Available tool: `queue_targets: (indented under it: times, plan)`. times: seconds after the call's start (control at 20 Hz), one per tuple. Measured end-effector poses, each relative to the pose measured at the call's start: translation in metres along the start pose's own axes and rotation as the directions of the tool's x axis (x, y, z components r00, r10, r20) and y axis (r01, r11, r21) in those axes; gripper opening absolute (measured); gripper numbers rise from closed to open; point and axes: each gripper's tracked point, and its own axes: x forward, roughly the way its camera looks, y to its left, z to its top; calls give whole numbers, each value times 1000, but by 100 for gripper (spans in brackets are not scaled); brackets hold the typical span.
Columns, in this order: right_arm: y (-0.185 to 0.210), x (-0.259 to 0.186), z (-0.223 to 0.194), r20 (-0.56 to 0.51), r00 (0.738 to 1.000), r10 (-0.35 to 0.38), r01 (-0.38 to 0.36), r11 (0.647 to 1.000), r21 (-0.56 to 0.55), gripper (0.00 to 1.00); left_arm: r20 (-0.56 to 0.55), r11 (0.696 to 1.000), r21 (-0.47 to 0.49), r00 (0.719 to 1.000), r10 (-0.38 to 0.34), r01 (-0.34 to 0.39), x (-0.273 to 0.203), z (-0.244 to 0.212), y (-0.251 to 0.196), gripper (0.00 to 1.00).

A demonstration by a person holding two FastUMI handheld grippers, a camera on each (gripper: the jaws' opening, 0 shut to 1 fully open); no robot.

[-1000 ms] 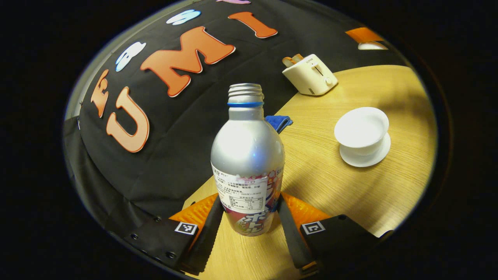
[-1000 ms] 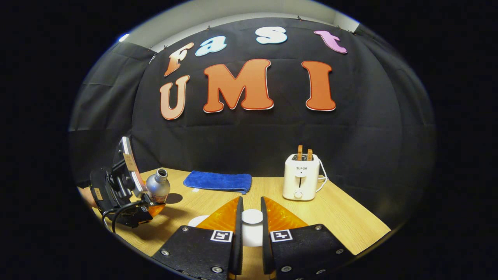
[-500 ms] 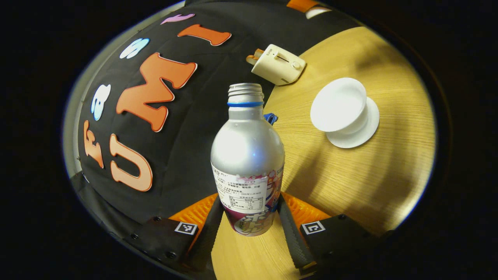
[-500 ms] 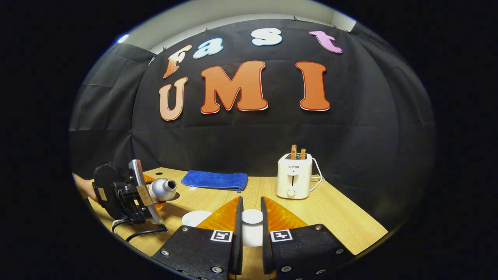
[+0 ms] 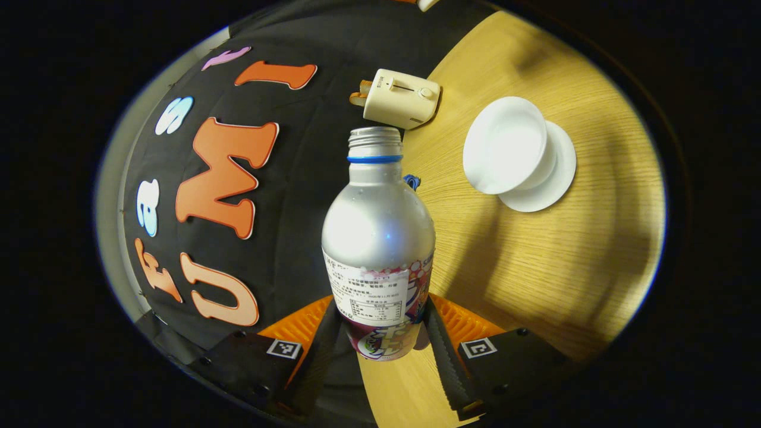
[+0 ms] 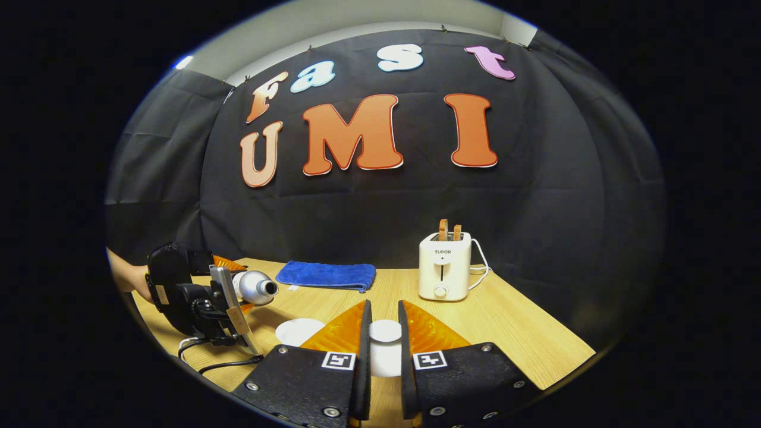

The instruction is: Open the teacup lid with one hand, grasp the water bottle and pour water into the teacup with the other hand; after pouring, place the water bottle on the coaster and then close the teacup lid.

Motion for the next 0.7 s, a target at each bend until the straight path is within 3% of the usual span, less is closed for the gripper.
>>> queue_targets:
  times: [0.2,0.25,0.3,0.7]
  plan:
    - [1,-3,0,13,1000,13,-13,1000,28,21,-3,998,63,1000,10,-10,3,-1,4,82]
    - [0,-2,0,13,1000,12,-12,1000,29,26,-2,996,83,1000,16,-16,4,-1,6,82]
    - [1,-2,1,14,1000,13,-14,999,32,21,1,994,105,1000,27,-27,4,-1,8,82]
    - [0,-3,0,12,1000,14,-14,1000,27,21,37,966,254,999,36,-44,8,3,16,82]
